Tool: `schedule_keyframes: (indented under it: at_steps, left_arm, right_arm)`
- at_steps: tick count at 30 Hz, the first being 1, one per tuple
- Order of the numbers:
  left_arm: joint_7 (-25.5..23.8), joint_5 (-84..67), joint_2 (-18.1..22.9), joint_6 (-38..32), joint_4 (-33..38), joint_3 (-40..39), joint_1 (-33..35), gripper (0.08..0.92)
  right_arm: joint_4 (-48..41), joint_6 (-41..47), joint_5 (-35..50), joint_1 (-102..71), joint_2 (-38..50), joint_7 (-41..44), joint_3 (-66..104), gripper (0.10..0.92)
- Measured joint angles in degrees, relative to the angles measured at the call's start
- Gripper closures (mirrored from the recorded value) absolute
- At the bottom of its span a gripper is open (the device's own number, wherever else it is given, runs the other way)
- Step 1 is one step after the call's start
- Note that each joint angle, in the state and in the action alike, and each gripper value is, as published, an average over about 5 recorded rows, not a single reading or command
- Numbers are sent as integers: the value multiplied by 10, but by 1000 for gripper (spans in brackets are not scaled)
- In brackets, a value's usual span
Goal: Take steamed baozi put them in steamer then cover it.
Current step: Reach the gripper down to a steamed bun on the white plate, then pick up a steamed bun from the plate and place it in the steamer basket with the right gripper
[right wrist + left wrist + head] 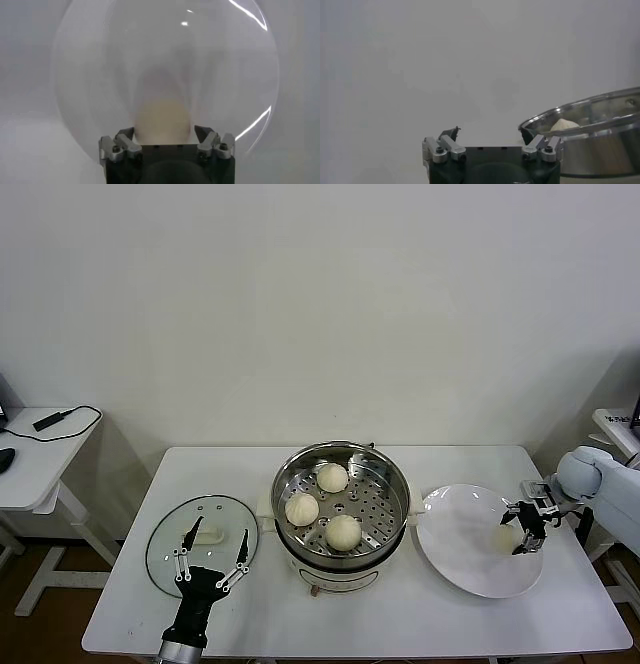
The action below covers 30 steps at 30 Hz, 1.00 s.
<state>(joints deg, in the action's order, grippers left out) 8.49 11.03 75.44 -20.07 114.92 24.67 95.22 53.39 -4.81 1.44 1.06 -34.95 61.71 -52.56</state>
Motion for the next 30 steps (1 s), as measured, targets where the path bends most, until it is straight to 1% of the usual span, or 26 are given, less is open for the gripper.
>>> schedule_keyframes:
  at_steps: [8,14,22,30]
  left_arm:
    - [1,2,-3,0,-2,-5,-4,177]
    - [1,3,-4,1,0,-8,-6,177]
    - [2,4,-4,0,5,-11,-4,177]
    - [2,5,-2,-1,10,-11,0,177]
  right_arm:
    - [24,4,10,31,12,16,-17,346]
    - [64,12,40,120,15,56,-74,343]
    - [148,46,131,287,-14,88,-196,349]
    - [218,93,228,401,-93,85,-285,355]
